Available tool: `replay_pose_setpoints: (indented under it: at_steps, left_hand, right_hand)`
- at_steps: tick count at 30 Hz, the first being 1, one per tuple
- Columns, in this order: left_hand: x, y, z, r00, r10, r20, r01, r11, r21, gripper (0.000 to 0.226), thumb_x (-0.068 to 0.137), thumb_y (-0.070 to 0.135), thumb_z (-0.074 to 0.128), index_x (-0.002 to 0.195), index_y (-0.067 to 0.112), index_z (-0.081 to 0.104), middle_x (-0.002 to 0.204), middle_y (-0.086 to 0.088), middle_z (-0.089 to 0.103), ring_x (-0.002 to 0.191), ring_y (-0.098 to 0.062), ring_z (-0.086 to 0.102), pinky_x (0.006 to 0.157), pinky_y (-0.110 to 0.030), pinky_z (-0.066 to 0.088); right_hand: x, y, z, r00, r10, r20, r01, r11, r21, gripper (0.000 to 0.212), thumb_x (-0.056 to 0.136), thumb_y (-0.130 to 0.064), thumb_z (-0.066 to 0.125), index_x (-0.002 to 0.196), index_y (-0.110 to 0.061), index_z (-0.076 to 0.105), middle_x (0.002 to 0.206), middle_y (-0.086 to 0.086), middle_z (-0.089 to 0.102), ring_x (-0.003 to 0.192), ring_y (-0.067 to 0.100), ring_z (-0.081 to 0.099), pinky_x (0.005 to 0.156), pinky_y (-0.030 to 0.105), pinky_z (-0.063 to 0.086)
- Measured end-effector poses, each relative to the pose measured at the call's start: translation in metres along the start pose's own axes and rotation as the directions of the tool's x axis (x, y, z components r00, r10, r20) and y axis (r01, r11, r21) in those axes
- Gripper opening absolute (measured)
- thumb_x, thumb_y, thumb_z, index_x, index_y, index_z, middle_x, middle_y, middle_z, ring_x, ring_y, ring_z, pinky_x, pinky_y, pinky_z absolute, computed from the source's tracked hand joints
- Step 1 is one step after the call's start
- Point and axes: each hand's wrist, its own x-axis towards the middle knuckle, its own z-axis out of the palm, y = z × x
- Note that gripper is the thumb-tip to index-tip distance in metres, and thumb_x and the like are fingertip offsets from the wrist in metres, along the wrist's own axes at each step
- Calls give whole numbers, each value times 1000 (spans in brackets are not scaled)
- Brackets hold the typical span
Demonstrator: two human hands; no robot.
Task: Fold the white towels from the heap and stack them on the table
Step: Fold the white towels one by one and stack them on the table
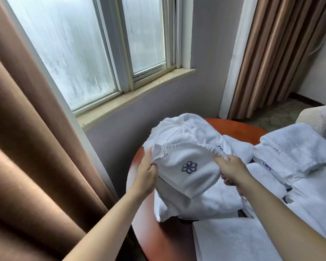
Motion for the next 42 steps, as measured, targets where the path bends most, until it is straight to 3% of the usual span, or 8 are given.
replay_pose_setpoints:
  at_steps: [6,14,21,25,29,33,37,42]
  left_hand:
    - [3,4,-6,958,-128,-255,139,990,25,30,102,12,36,83,20,58,97,-19,61,80,-18,51,79,-34,45]
    - [7,0,-7,896,-263,-359,264,963,-47,43,85,50,33,95,27,68,92,0,68,91,-31,64,85,-54,53]
    - [2,29,13,911,-298,-284,258,951,-170,46,98,32,45,58,14,32,57,0,33,57,-15,31,54,-30,25]
    - [-10,43,42,967,-222,-124,193,959,-210,42,99,37,46,63,16,39,58,5,38,59,-13,36,57,-28,31]
    - [-17,50,51,983,-177,-41,155,936,-316,33,98,19,39,70,14,55,59,18,56,60,-2,50,60,-17,42]
    - [-15,46,41,978,-206,-8,172,839,-516,28,83,28,47,95,12,67,89,1,68,84,-14,62,78,-24,49]
    - [-15,42,40,973,-231,-23,174,790,-588,25,83,32,51,97,21,68,101,-1,66,95,-14,59,91,-30,47]
    - [-10,38,34,956,-275,-102,173,811,-559,24,101,26,45,95,26,68,107,4,68,109,-18,61,99,-33,45]
  right_hand:
    - [-3,-5,-18,998,-19,-60,-4,933,-361,37,99,-37,39,95,-6,59,95,15,58,88,31,53,71,33,39]
    - [-6,-16,-41,991,66,120,6,853,-521,46,78,-34,77,109,-10,52,102,6,59,91,22,59,61,28,42]
    - [-24,-30,-28,963,-10,270,-3,999,48,35,90,-11,62,124,-18,52,112,15,61,90,23,64,71,32,55]
    - [-42,-40,3,931,-87,355,-60,921,384,22,99,-4,42,105,-15,60,88,8,62,68,19,59,59,32,50]
    - [-49,-43,4,817,-264,513,-69,838,541,54,79,18,24,106,-5,65,93,18,65,82,25,66,74,29,58]
    - [-47,-35,8,847,-375,376,341,927,157,53,77,25,45,96,-20,67,72,2,64,67,11,62,65,16,51]
    - [-38,-28,16,897,-410,166,435,884,-170,15,76,-12,79,69,-20,68,63,-10,50,63,11,48,57,17,37]
    - [-31,-28,11,706,-668,235,646,472,-600,25,79,-25,75,63,-30,57,116,-11,54,118,17,40,87,22,18]
